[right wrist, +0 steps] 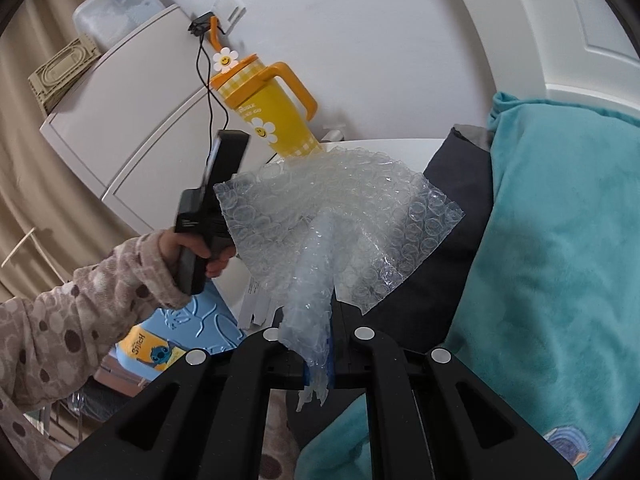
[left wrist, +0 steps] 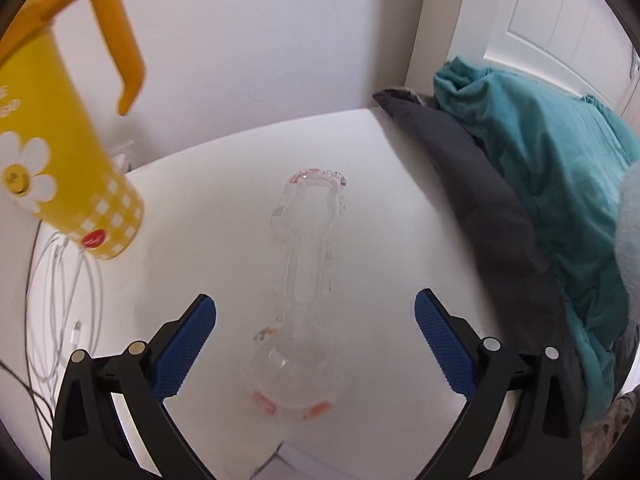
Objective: Collect trash
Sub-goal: 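Grasp the clear plastic tray with the left gripper while the right gripper holds the bubble wrap, then carry the clear tray and bubble wrap in both grippers over the trash bin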
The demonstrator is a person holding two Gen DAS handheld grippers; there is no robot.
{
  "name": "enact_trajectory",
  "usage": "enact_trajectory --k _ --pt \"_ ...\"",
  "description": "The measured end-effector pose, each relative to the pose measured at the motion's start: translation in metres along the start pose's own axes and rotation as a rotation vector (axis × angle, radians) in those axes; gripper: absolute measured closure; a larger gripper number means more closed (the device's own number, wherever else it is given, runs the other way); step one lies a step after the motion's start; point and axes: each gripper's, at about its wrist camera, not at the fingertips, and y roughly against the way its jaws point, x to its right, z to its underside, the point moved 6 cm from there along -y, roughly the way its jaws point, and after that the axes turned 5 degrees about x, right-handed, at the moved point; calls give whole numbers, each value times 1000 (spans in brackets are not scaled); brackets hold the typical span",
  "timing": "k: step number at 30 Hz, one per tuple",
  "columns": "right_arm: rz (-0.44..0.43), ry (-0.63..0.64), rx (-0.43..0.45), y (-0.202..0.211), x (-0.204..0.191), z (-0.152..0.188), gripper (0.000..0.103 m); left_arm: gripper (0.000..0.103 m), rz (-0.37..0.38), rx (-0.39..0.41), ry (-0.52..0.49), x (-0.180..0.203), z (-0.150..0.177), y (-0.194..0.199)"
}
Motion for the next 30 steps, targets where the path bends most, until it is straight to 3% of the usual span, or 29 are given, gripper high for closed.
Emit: enact_trajectory --k 1,4,9,16,20,30 --pt "0 -3 0 -1 0 1 98 7 2 -6 -5 0 -1 -4" --pt "4 0 -5 -4 -1 2 98 27 -4 -15 -30 0 -2 -11" --pt "9 11 -20 -7 -1 2 98 31 -1 -43 -58 2 1 -21" --pt "4 14 -12 -5 -2 -4 98 45 21 -59 7 -8 9 -29" --pt "12 25 -14 -6 -3 -3 98 69 27 -66 6 -8 6 -28" --pt "2 -9 -10 -6 1 -1 98 76 -44 10 -53 4 -3 -9"
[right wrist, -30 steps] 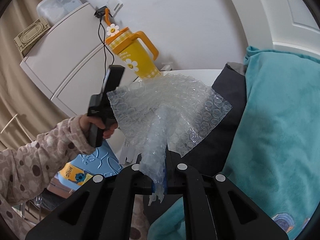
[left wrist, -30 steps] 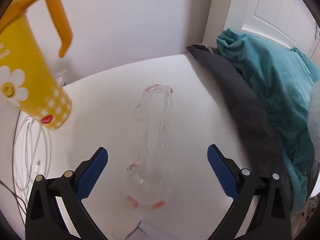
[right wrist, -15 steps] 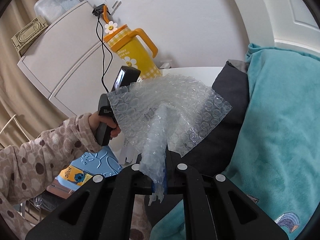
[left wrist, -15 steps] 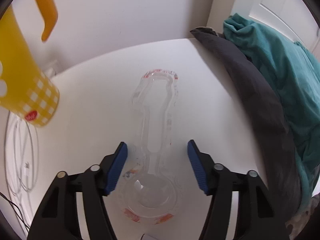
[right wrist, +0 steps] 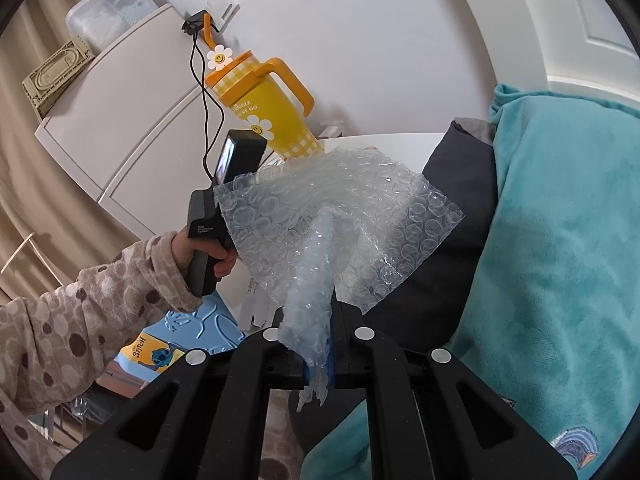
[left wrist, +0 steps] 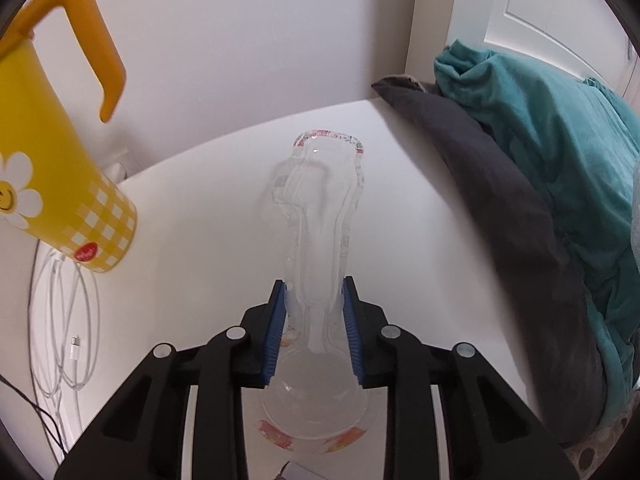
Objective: Collect trash
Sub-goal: 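Carry the clear tray and bubble wrap in both grippers over the trash bin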
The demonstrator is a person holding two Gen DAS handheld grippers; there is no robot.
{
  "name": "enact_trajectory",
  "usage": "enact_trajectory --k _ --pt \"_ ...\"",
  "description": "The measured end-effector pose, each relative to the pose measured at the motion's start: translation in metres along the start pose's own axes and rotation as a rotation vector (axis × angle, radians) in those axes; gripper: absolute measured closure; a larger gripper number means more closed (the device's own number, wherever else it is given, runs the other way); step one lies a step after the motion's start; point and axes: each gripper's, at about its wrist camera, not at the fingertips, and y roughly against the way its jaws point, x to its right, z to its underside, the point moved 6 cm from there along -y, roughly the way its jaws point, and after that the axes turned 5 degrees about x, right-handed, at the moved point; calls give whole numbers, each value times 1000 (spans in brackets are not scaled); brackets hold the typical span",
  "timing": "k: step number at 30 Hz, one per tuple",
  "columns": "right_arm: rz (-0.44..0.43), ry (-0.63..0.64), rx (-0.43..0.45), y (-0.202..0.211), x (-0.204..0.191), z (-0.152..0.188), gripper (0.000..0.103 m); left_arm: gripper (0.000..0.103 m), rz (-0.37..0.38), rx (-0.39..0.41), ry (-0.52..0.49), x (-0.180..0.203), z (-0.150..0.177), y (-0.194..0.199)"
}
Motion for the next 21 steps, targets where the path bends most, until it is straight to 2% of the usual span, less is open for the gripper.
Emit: enact_trajectory --k 9,12,16,21 --pt "-1 15 3 -1 2 -1 98 77 -32 41 22 21 -2 40" --pt "-2 21 -3 1 2 -2 98 77 -32 64 78 24 0 54" --pt "-21 41 -9 6 1 -7 98 77 -36 109 116 34 5 83" --pt "-61 89 -28 7 -5 -13 98 77 -77 165 160 46 21 129"
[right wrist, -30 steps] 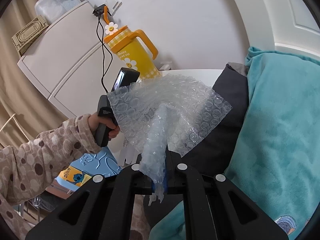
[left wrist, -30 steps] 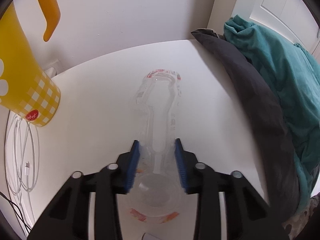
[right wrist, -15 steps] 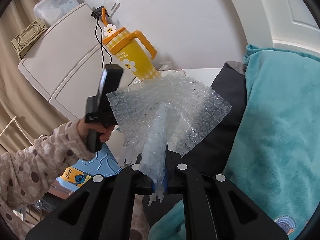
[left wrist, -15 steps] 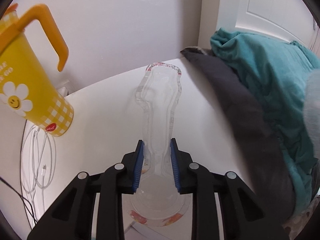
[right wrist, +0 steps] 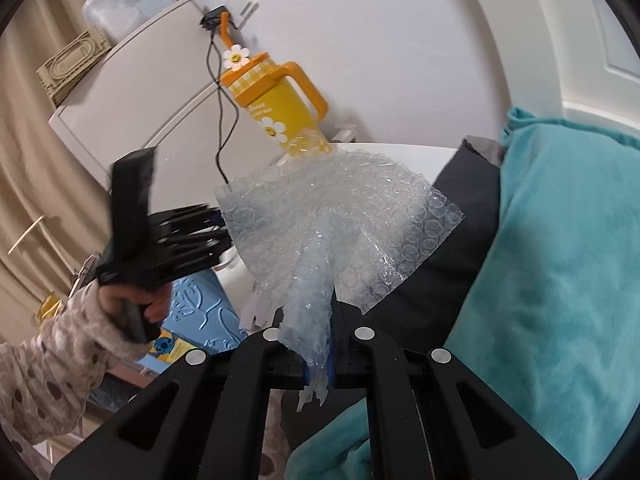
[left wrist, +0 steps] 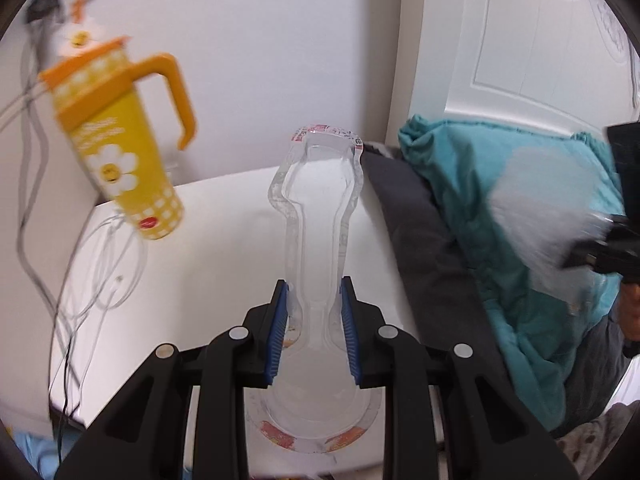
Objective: Collect trash
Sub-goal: 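Carry the clear tray and bubble wrap in both grippers over the trash bin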
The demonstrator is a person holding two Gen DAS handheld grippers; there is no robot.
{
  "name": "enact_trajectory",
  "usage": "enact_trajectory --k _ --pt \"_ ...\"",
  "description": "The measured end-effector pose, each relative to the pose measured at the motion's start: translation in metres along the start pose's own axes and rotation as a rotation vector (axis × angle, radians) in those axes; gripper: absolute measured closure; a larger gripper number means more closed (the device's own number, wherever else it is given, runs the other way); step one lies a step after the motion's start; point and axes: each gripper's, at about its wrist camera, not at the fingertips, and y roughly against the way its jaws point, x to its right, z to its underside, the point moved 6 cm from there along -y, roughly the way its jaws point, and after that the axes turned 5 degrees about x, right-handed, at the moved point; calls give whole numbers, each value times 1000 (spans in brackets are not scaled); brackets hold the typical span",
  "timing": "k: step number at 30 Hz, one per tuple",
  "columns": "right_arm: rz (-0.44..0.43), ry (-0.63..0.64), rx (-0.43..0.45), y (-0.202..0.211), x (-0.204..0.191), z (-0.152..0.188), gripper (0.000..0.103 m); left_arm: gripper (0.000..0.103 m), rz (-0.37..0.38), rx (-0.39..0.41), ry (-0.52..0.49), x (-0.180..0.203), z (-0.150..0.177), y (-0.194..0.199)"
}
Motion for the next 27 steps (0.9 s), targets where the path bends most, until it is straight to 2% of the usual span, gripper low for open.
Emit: enact_trajectory --k 4,13,19,27 --pt "-38 60 -17 -6 -15 -2 98 77 -59 34 37 -3 18 45" --pt "-149 199 -87 -42 -82 10 98 77 -194 25 147 -27 87 142" --pt "-223 313 -162 -71 -146 35 99 77 -231 10 211 -46 138 179" --pt "-286 493 -291 -113 -205 79 99 77 -237 -34 283 -68 204 198"
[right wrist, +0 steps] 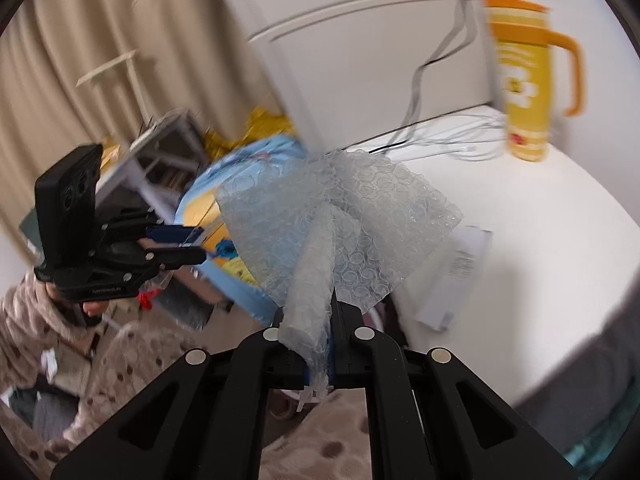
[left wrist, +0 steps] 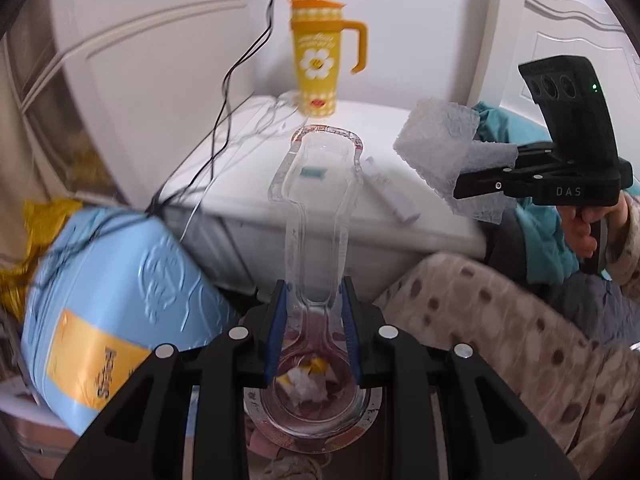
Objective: Collect trash
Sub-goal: 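Carry the clear tray and bubble wrap in both grippers over the trash bin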
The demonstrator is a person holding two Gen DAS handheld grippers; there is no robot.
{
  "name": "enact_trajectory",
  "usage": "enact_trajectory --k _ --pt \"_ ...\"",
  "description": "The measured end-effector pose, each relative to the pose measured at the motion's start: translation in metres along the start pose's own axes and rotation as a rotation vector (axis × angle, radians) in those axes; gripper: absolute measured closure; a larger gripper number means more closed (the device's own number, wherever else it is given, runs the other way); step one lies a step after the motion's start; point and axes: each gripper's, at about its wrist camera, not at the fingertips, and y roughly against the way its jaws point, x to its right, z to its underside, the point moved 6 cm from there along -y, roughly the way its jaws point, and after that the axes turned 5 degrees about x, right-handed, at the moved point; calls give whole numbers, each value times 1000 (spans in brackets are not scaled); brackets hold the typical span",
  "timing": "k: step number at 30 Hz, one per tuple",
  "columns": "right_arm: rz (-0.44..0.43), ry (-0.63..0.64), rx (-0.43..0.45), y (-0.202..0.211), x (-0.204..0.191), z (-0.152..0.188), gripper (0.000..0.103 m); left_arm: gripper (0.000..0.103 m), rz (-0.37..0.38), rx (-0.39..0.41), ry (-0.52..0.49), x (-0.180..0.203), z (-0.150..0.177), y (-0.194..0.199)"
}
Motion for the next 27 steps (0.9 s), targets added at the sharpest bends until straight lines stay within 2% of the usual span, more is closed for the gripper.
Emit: enact_trajectory --k 4,11,19,27 --pt "-12 77 -81 -34 -17 6 99 77 13 -14 40 -18 27 -6" --pt "0 92 -187 -82 -26 22 99 77 68 -60 90 -40 71 -36" --pt "-22 222 -374 -128 -41 54 99 76 135 -130 177 -64 120 -83" --pt "-97 375 -589 -187 -56 78 99 76 187 -230 265 -79 163 -137"
